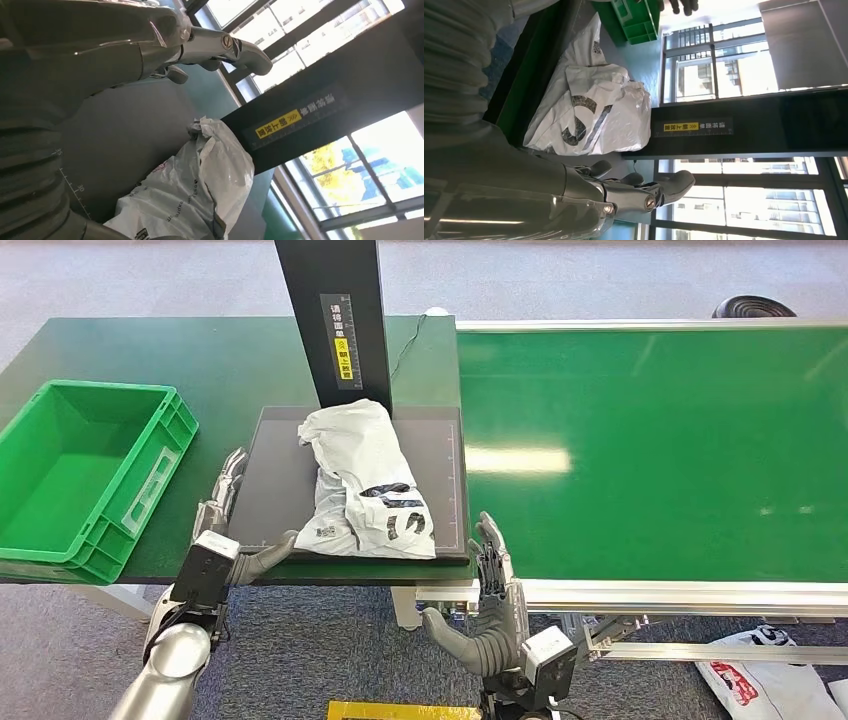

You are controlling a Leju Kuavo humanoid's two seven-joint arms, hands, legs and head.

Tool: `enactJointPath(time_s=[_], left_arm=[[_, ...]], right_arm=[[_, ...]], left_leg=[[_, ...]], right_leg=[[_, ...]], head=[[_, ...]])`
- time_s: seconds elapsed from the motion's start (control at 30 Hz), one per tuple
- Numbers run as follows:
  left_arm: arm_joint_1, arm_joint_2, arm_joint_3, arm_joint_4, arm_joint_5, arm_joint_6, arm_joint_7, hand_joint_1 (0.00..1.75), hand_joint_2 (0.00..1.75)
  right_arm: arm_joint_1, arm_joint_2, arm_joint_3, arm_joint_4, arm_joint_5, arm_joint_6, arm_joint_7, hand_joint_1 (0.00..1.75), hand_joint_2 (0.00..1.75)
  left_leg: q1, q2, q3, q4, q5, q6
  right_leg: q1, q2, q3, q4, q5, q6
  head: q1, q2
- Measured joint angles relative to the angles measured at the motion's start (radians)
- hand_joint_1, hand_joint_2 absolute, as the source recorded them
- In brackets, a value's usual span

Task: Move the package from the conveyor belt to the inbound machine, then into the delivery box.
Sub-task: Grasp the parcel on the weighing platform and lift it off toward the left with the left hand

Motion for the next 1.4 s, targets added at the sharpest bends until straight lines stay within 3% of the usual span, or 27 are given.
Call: enactJointPath(time_s=[0.13,0.27,0.4,0.57,0.77,1.0,1.4], left_arm=[[-0.179,0.081,-0.053,0.122,-0.062,-0.163,0.028,0.00,1.75],[-0.488,0.122,-0.143,0.354,-0.127,-0.319,0.055,0.00,1.75],[-0.740,0.093,-0.269,0.562,-0.217,-0.433,0.105,0.00,1.75],[-0.899,0.011,-0.430,0.734,-0.305,-0.487,0.139,0.00,1.75],[-0.940,-0.065,-0.544,0.841,-0.348,-0.460,0.163,0.00,1.75],[-0.924,-0.144,-0.581,0.917,-0.332,-0.412,0.201,0.00,1.75],[-0.851,-0.164,-0.592,0.967,-0.305,-0.425,0.206,0.00,1.75]], right_arm=[[-0.003,-0.001,-0.001,-0.001,-0.016,-0.004,0.000,0.00,1.75],[-0.004,-0.001,-0.006,-0.017,-0.014,0.000,0.000,0.00,1.75],[-0.004,0.000,-0.013,-0.029,-0.006,0.019,0.000,0.00,1.75],[-0.004,0.004,-0.017,-0.036,-0.007,0.024,0.000,0.00,1.75],[-0.004,0.008,-0.019,-0.044,-0.017,0.045,-0.001,0.00,1.75],[-0.015,0.026,-0.022,-0.047,0.010,0.072,0.000,0.00,1.75],[-0.040,0.045,-0.043,-0.044,0.025,0.104,0.000,0.00,1.75]], left_leg=[[0.000,-0.001,-0.001,0.000,0.002,-0.001],[0.000,-0.001,-0.003,0.000,0.006,-0.001],[0.000,0.001,-0.003,0.001,0.007,-0.001],[-0.001,0.000,-0.005,0.001,0.007,-0.001],[0.000,0.003,-0.005,0.001,0.006,-0.001],[0.000,0.003,-0.006,0.001,0.007,-0.001],[0.000,0.003,-0.006,0.001,0.007,-0.001]], right_leg=[[0.000,0.000,-0.001,0.000,0.002,-0.001],[0.001,0.000,-0.003,0.000,0.006,-0.001],[0.000,0.000,-0.004,0.000,0.008,-0.002],[0.000,0.000,-0.004,0.000,0.008,-0.001],[0.000,0.001,-0.006,0.000,0.008,-0.002],[0.000,0.001,-0.006,0.000,0.008,-0.002],[0.000,0.001,-0.006,0.000,0.008,-0.002]], head=[[0.000,0.000],[0.000,0.000],[0.000,0.000],[0.000,0.000],[0.000,0.000],[0.000,0.000],[0.000,0.000]])
